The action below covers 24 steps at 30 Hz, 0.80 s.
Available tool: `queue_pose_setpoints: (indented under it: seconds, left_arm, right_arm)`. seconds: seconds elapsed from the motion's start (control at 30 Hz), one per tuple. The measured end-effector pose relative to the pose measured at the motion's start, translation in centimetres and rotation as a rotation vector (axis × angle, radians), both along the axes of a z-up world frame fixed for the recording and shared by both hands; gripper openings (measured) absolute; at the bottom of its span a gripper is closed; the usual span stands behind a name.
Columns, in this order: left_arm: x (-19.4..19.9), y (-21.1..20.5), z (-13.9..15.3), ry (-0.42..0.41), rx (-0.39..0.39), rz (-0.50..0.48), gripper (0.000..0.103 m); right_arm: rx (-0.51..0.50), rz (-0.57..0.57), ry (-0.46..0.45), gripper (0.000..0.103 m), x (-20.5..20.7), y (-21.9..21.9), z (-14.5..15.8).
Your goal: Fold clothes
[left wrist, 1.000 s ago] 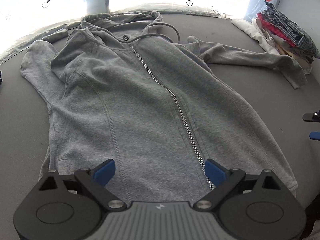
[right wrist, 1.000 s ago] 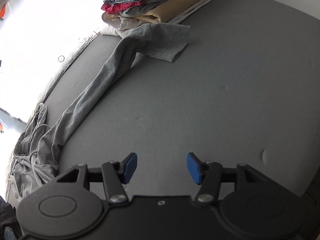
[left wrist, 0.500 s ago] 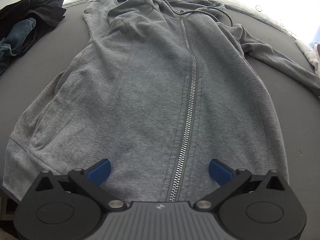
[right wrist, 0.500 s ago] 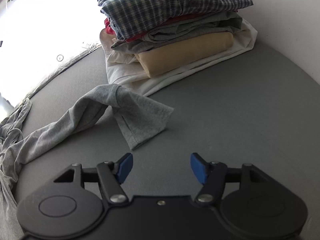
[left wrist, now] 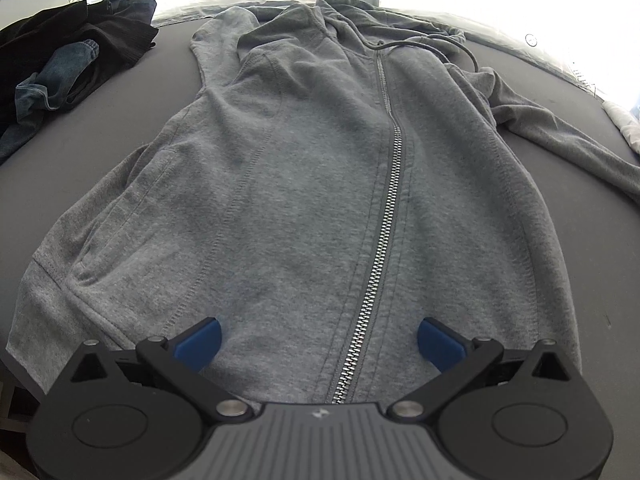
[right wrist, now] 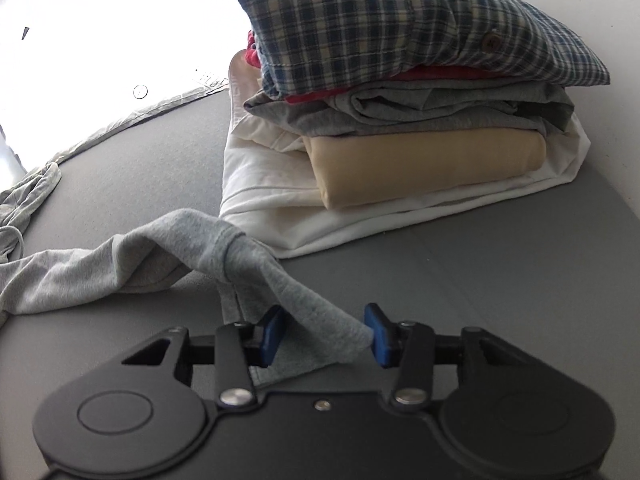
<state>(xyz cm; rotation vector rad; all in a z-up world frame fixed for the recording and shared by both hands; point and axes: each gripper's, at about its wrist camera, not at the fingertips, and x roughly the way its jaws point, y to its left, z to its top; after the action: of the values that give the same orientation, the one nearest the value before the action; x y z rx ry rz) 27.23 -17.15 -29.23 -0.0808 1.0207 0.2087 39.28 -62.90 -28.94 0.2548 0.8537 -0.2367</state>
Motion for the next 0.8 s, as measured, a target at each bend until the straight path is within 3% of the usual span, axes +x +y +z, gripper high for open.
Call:
queue_pose_setpoints:
  seconds: [0.03, 0.07, 0.23, 0.5, 0.67, 0.8]
  left_arm:
    - [0.0, 0.0, 0.0, -0.002, 0.001, 0.002, 0.103]
    - [0.0, -0.1, 0.0, -0.003, 0.002, 0.005, 0.103]
    - [0.1, 0.0, 0.1, -0.003, 0.001, 0.012, 0.103]
    - [0.2, -0.1, 0.1, -0.008, 0.003, 0.045, 0.103]
    - [0.4, -0.1, 0.0, -0.016, 0.003, 0.066, 0.103]
    - [0.4, -0.1, 0.0, -0.021, 0.004, 0.074, 0.103]
  right_arm:
    - [0.039, 0.017, -0.012, 0.013, -0.3, -0.3, 0.1]
    - [0.072, 0.03, -0.024, 0.01, -0.6, -0.6, 0.3]
    - [0.113, -0.018, -0.12, 0.009, -4.4, -1.4, 3.1]
    - [0.187, -0.265, -0.255, 0.009, -12.4, -7.0, 9.2]
    - [0.097, -0.239, -0.183, 0.01, -11.8, -7.4, 9.5]
    - [0.167, -0.314, -0.039, 0.012, -10.0, -8.3, 5.8]
